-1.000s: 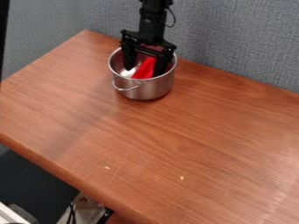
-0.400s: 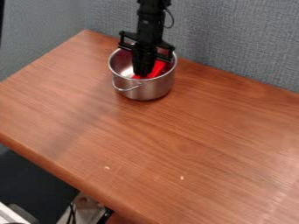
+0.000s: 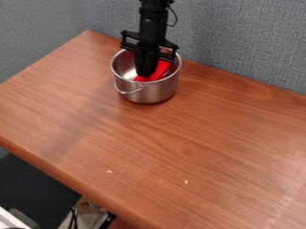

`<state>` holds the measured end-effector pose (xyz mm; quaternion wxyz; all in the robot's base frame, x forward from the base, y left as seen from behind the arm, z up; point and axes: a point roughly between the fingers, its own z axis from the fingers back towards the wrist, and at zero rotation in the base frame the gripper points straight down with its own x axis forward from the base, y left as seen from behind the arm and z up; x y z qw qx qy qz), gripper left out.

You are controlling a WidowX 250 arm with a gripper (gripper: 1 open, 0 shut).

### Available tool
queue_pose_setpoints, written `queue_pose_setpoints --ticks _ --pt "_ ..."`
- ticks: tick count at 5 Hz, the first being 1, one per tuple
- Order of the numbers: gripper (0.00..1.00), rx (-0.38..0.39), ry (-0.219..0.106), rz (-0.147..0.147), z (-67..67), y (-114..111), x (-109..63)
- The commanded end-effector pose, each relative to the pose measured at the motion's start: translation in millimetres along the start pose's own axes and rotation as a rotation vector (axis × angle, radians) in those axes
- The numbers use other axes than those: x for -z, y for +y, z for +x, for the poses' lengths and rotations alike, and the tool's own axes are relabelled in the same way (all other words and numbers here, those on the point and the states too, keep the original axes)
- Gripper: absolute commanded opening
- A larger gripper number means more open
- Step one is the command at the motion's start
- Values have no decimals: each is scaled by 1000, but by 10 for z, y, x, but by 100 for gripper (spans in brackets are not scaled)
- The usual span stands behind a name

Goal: Put the red object in the metal pot

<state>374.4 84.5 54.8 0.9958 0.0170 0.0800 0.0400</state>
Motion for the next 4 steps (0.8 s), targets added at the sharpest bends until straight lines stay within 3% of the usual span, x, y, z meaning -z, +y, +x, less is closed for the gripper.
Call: queue_pose_setpoints --ticks 1,2,3,4 --pt "100 -17 -108 5 -43 77 -430" --pt "0 -15 -113 1 -57 82 -464" --pt "100 -16 -119 -1 -79 88 -506" --pt "0 -14 -141 -7 -102 90 -591"
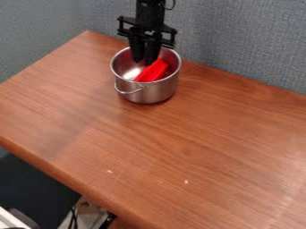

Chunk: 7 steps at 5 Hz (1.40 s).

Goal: Put the red object in the metal pot

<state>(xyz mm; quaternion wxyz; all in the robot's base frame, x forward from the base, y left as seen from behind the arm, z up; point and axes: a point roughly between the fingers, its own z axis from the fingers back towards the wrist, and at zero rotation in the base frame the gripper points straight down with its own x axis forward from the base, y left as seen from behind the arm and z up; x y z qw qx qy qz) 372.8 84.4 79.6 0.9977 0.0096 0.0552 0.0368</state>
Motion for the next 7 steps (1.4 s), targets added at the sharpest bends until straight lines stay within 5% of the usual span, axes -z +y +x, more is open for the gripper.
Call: queue_pose_setpoints --ticks 1,4,5,7 --pt "0 -18 -93 9 -35 70 -356" --pt "0 -5 -115 -6 -62 67 -463" --pt "100 0 -117 -9 -70 62 -475" --pt "100 5 -108 -3 -63 53 -431"
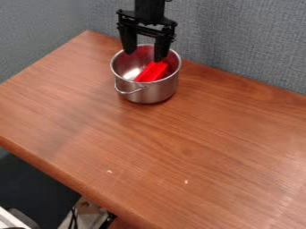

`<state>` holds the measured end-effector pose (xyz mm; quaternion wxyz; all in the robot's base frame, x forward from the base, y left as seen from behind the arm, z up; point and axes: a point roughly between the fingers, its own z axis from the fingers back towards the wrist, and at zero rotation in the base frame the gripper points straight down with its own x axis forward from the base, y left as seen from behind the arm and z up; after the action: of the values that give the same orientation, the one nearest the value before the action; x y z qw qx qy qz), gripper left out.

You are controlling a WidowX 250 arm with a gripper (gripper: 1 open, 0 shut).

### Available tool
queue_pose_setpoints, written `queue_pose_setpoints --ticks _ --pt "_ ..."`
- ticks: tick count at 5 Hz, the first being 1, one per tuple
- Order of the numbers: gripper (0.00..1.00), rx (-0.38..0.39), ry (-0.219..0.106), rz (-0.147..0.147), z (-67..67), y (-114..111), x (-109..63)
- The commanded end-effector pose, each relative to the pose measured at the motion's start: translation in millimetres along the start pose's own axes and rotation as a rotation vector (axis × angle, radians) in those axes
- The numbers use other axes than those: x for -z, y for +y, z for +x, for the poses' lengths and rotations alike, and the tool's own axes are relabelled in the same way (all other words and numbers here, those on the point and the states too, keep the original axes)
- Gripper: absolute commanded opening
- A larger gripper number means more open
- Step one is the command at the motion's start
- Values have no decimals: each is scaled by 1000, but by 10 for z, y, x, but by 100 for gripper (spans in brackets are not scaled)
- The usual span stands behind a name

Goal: Put the red object in the metal pot

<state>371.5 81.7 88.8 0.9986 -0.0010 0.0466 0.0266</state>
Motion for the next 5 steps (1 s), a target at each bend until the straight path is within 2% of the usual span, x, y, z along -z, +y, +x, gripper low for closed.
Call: queue_pose_setpoints --ticks 1,5 --pt "100 -13 -75 28 -6 59 -264" --pt "100 -2 -14 63 102 -4 83"
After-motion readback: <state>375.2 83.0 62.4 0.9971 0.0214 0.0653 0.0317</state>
